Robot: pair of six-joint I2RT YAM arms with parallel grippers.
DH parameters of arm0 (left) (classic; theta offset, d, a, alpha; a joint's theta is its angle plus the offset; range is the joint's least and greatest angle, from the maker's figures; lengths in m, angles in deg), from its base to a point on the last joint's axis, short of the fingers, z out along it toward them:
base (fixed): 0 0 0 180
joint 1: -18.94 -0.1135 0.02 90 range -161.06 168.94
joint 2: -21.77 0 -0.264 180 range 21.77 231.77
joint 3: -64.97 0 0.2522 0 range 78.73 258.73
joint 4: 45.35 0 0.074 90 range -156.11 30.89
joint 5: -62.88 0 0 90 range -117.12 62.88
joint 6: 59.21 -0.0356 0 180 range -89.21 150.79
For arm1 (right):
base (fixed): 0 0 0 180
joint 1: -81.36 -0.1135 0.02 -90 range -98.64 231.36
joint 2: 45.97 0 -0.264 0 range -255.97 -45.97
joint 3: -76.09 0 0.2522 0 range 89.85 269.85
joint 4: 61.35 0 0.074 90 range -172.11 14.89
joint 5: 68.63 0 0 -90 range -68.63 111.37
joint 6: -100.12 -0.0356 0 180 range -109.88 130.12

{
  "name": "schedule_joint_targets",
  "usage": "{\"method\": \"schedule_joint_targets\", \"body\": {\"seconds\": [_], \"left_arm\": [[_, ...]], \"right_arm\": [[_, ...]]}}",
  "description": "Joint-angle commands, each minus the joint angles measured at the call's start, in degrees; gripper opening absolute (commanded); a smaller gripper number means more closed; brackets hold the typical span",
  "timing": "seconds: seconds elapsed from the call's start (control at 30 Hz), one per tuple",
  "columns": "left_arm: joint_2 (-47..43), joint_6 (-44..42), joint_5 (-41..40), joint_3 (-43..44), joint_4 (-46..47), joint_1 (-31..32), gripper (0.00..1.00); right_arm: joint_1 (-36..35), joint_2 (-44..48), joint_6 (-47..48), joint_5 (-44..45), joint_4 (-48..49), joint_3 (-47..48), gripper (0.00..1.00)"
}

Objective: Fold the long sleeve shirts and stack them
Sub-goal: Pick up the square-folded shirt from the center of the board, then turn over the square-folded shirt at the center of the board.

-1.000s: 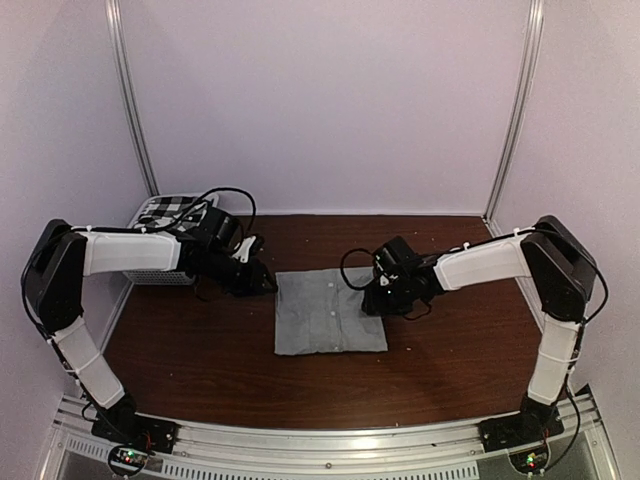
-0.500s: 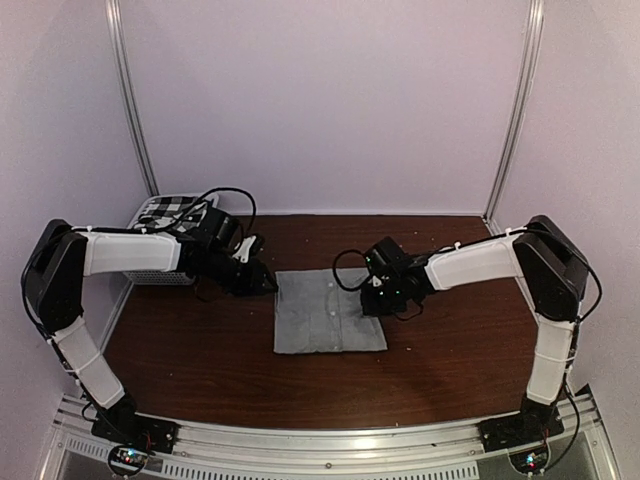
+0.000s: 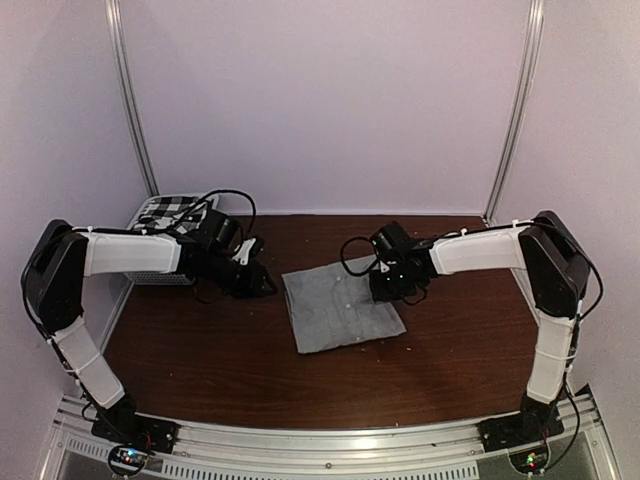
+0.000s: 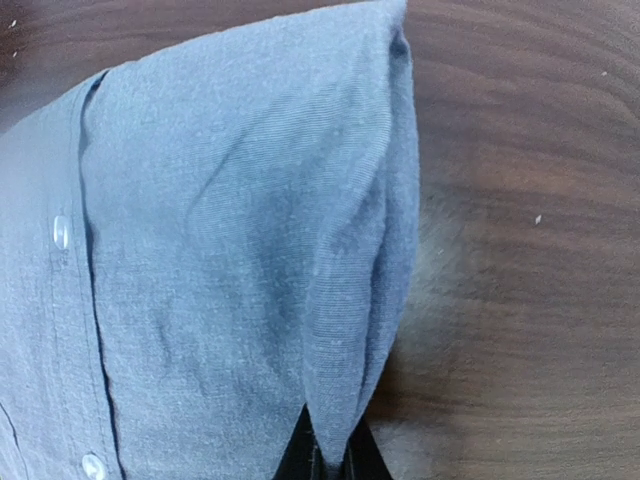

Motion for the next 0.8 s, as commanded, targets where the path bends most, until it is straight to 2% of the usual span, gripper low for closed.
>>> {"method": "schedule_joint_targets", "body": {"seconds": [0.0,0.47,0.77], "left_arm": [[-1.0,-1.3,0.7,-0.5,1.3,-0.2,0.38],[-2.6,-1.4,0.8,-3.2,2.5,-0.2,0.38],[-3.0,-1.0,1.9,-4.2,4.0,-0.2,0.38]], "right_arm": [[3.2,0.2,5.3,4.7,-2.3,3.0,0.00],[12.6,-3.0,15.7,7.4,-5.2,11.9,0.00],[13.4,-3.1,16.3,4.9,-6.9,13.8,0.00]]}}
